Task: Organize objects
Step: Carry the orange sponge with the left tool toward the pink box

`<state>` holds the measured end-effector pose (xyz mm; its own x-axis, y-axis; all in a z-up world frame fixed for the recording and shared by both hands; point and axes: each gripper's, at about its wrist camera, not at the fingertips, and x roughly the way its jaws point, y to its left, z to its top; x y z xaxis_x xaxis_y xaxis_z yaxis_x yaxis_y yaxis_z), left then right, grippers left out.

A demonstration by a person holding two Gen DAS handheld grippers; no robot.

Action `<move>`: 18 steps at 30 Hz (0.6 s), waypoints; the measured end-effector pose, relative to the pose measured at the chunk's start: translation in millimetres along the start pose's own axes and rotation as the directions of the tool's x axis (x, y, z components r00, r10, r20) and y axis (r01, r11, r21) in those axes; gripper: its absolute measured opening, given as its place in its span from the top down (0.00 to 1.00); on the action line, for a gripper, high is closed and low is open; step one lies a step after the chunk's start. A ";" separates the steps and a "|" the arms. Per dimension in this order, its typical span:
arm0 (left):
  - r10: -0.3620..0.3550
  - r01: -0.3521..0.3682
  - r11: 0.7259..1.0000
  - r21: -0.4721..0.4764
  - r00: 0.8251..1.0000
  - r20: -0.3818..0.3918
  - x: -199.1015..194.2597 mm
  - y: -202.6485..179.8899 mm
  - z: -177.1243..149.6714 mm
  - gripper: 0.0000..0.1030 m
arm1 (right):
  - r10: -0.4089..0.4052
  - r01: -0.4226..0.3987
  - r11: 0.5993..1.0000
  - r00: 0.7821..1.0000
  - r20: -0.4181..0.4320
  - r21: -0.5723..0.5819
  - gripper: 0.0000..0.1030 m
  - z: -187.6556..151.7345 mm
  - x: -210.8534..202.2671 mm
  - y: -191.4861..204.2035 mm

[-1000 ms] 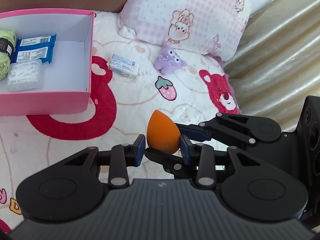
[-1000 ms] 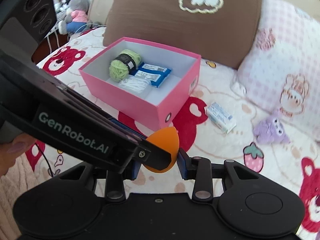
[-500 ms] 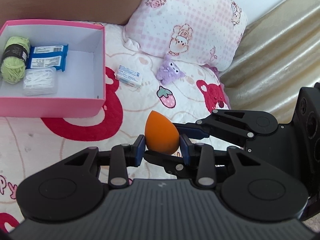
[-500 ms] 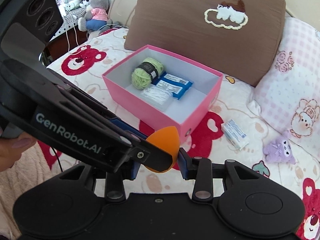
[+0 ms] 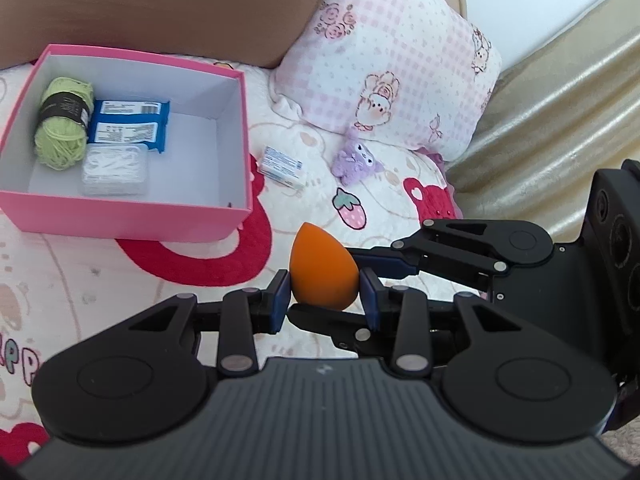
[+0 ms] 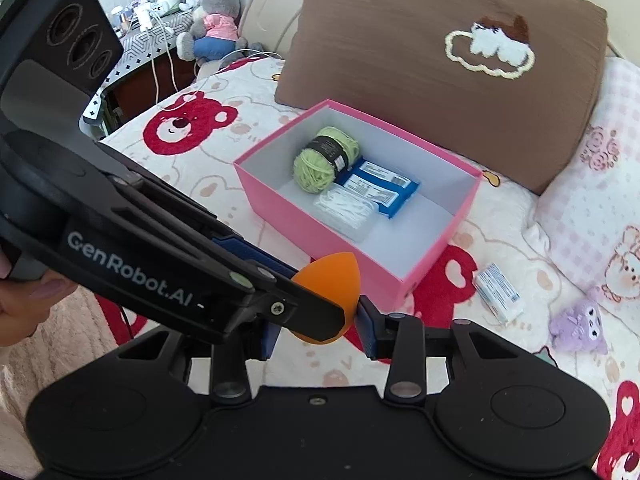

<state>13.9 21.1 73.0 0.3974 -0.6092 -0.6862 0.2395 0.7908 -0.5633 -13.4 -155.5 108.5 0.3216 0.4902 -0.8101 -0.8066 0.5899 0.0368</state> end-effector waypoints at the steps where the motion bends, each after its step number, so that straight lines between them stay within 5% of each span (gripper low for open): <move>1: 0.002 -0.002 1.000 -0.003 1.000 0.002 -2.5 2.4 0.5 0.65 | 0.003 -0.003 1.000 1.000 -0.001 -0.004 0.57 2.8 0.8 1.6; 18: 0.076 -0.076 0.997 0.003 0.992 0.103 -13.3 38.1 33.5 0.66 | 0.012 -0.009 0.999 0.999 0.052 -0.045 0.57 48.0 36.4 3.0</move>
<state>47.4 61.3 76.1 0.5032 -0.5383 -0.6760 0.2113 0.8352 -0.5078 19.6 -105.1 107.2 0.3374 0.5297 -0.7782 -0.8310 0.5560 0.0181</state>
